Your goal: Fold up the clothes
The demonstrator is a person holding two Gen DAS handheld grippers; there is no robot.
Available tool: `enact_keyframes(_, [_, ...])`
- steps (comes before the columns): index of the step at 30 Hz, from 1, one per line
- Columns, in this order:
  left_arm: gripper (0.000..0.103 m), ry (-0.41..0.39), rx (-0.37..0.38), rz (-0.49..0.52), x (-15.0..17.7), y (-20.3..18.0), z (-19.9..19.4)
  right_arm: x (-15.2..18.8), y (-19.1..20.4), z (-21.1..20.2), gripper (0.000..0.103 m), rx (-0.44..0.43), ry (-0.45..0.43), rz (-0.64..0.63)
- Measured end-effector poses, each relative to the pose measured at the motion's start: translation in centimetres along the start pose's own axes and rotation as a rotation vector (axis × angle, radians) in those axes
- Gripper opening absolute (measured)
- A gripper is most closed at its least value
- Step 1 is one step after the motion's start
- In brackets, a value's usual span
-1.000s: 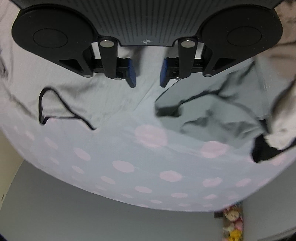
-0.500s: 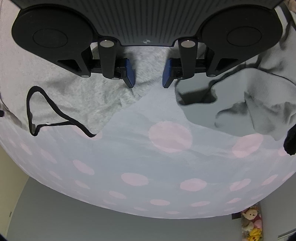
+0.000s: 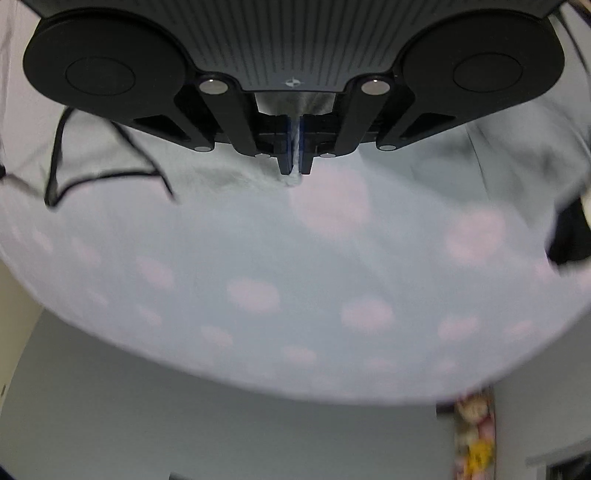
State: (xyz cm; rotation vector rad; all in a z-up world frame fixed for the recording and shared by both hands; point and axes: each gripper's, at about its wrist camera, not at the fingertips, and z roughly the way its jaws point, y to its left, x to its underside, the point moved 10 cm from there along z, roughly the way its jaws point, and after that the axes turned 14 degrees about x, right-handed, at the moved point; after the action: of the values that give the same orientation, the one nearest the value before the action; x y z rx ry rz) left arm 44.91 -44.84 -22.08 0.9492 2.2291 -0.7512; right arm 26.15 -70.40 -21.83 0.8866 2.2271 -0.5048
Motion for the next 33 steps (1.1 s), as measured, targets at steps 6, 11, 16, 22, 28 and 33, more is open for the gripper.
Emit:
enact_keyframes(6, [0.002, -0.004, -0.069, 0.091, -2.1, -0.6, 1.8, -0.5, -1.3, 1.2, 0.005, 0.058, -0.019, 0.053])
enact_keyframes(11, [0.002, 0.078, -0.117, 0.136, 0.1, -0.3, 5.3, 0.6, -1.4, 3.9, 0.006, 0.058, 0.047, 0.074])
enact_keyframes(16, [0.006, 0.107, -0.107, 0.129, 1.3, 0.2, 5.5, 1.4, -1.6, 4.2, 0.03, 0.037, 0.064, 0.117])
enact_keyframes(22, [0.017, 0.068, -0.062, 0.107, 1.5, 0.0, 0.7, 2.2, -2.8, 0.7, 0.041, 0.033, 0.04, 0.134])
enact_keyframes(28, [0.017, 0.176, -0.004, 0.07, 5.4, -0.5, -5.6, 5.6, -3.7, -5.1, 0.045, 0.019, 0.098, 0.17])
enact_keyframes(33, [0.017, 0.322, 0.063, 0.019, 10.9, -1.6, -10.4, 10.7, -4.6, -11.3, 0.051, 0.02, 0.17, 0.174])
